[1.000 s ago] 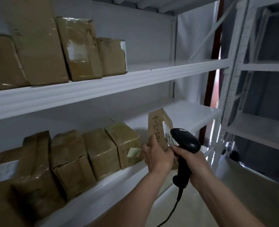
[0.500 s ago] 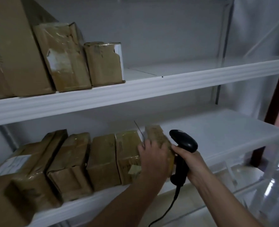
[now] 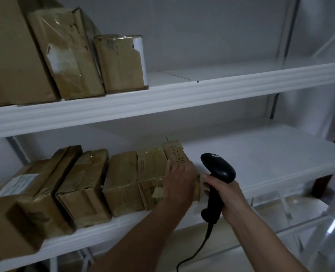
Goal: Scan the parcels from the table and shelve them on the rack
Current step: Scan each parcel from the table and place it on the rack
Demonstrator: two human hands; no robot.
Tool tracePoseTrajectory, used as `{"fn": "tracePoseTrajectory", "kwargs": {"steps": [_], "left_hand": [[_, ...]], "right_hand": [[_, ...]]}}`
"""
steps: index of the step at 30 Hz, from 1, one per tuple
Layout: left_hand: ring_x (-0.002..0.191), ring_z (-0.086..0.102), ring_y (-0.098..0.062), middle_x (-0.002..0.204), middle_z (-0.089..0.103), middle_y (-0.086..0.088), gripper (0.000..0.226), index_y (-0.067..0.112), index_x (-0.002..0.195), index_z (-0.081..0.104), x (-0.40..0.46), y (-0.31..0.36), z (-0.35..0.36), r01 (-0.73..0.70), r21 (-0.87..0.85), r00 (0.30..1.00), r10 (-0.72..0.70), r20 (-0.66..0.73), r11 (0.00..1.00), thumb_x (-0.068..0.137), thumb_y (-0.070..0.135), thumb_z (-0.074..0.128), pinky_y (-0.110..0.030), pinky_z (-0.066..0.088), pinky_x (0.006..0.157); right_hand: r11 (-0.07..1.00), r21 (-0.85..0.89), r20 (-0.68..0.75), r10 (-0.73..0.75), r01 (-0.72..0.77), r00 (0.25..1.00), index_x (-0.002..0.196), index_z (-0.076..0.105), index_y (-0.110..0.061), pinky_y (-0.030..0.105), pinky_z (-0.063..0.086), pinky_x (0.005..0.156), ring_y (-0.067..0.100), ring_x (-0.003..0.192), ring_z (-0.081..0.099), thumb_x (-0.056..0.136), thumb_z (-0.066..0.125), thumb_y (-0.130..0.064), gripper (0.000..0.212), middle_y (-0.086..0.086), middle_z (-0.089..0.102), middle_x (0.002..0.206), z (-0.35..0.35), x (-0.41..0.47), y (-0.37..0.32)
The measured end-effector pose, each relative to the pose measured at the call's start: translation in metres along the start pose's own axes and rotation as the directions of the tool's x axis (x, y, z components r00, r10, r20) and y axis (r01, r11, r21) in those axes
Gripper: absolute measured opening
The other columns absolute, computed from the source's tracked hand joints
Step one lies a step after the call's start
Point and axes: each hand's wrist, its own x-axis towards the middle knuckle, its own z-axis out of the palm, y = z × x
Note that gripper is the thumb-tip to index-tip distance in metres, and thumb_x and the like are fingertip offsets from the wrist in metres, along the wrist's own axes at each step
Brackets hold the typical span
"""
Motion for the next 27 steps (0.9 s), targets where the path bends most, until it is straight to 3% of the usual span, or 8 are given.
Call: {"fn": "tracePoseTrajectory", "kwargs": {"steps": [2,4,6,8,11,15,20,27], "left_hand": [[0.092,0.065,-0.019,0.093,0.070,-0.003,0.039,0.013,0.099,0.068,-0.007,-0.010,-0.001,-0.070,-0.184,0.983,0.036,-0.180,0.980,0.064,-0.001,0.079,-0.030,0.044,0.099],[0.086,0.060,-0.013,0.090,0.070,-0.003,0.030,0.011,0.094,0.070,-0.023,-0.020,-0.013,-0.081,-0.410,0.966,-0.029,-0.257,0.908,0.072,-0.010,0.069,-0.016,0.046,0.076],[0.080,0.060,-0.012,0.090,0.069,-0.001,0.024,0.012,0.096,0.071,-0.043,-0.035,-0.026,0.067,-0.542,0.966,-0.191,-0.176,0.838,0.087,-0.005,0.057,-0.011,0.040,0.066],[0.068,0.059,-0.006,0.080,0.067,0.007,0.023,0.013,0.092,0.071,-0.065,-0.057,-0.031,0.212,-0.603,0.956,-0.291,-0.035,0.769,0.089,-0.001,0.053,-0.015,0.045,0.061],[0.065,0.057,-0.006,0.076,0.064,0.007,0.024,0.008,0.092,0.071,-0.098,-0.098,-0.042,0.441,-0.630,0.889,-0.407,0.209,0.639,0.088,-0.004,0.050,-0.028,0.052,0.068],[0.062,0.055,-0.009,0.079,0.065,-0.001,0.025,0.007,0.100,0.064,-0.156,-0.167,-0.069,0.639,-0.636,0.756,-0.504,0.418,0.431,0.092,-0.007,0.045,-0.012,0.043,0.051],[0.053,0.057,-0.007,0.072,0.065,0.000,0.019,0.007,0.095,0.064,-0.255,-0.262,-0.109,0.793,-0.563,0.567,-0.622,0.540,0.233,0.092,-0.005,0.051,-0.014,0.044,0.045],[0.046,0.056,-0.008,0.070,0.060,-0.010,0.013,-0.002,0.105,0.063,-0.407,-0.380,-0.191,0.847,-0.525,0.408,-0.732,0.545,0.081,0.093,-0.001,0.058,-0.020,0.044,0.046]], "right_hand": [[1.000,0.006,0.018,0.014,-0.014,1.000,0.082,0.067,-0.006,0.034,0.048,0.068,0.022,0.065,0.056,0.080,0.073,-0.005,0.006,0.012,0.060,0.071,-0.002,-0.007,0.005],[0.999,0.025,0.047,0.038,-0.039,0.998,0.085,0.067,-0.004,0.033,0.047,0.064,0.020,0.060,0.055,0.080,0.073,-0.004,0.008,0.009,0.060,0.065,0.002,-0.015,0.011],[0.997,0.043,0.096,0.057,-0.062,0.994,0.088,0.067,-0.004,0.033,0.049,0.062,0.018,0.057,0.055,0.080,0.073,-0.002,0.011,0.007,0.059,0.061,0.013,-0.025,0.018],[0.995,0.043,0.161,0.078,-0.086,0.984,0.091,0.067,-0.003,0.032,0.048,0.058,0.018,0.055,0.053,0.080,0.071,0.002,0.013,0.007,0.058,0.060,0.031,-0.037,0.026],[0.994,0.027,0.260,0.099,-0.110,0.960,0.098,0.065,-0.001,0.031,0.047,0.054,0.018,0.052,0.053,0.078,0.071,0.003,0.022,0.009,0.057,0.061,0.067,-0.057,0.044],[0.989,-0.041,0.375,0.147,-0.142,0.915,0.095,0.065,-0.001,0.032,0.046,0.056,0.019,0.055,0.052,0.078,0.072,0.000,0.018,0.011,0.055,0.064,0.124,-0.092,0.081],[0.970,-0.125,0.451,0.245,-0.211,0.858,0.083,0.065,0.000,0.035,0.045,0.061,0.020,0.054,0.052,0.080,0.071,-0.001,0.006,0.012,0.056,0.062,0.199,-0.151,0.143],[0.924,-0.282,0.503,0.371,-0.257,0.781,0.080,0.066,-0.003,0.037,0.046,0.062,0.023,0.057,0.053,0.081,0.072,-0.003,0.007,0.011,0.057,0.062,0.316,-0.250,0.238]]}}
